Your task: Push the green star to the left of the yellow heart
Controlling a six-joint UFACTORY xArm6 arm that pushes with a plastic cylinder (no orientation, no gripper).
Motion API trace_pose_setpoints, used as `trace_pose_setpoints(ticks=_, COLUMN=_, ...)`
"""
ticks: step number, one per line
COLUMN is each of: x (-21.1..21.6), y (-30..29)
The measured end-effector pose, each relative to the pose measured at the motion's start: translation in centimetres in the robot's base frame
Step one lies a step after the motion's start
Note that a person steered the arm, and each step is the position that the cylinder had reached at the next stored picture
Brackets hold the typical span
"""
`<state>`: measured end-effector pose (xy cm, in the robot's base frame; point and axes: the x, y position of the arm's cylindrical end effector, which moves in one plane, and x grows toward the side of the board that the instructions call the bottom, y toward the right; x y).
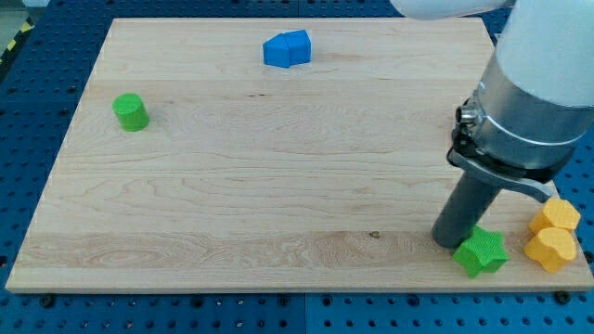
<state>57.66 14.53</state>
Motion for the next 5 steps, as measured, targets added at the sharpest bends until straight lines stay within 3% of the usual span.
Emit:
trace_pose_setpoints(ticks=1, x=0.4, y=-3.3)
trace_pose_setpoints(ticks=3, x=4.2, y=1.5)
trace_pose_setpoints(ticks=5, x=4.1, y=4.6)
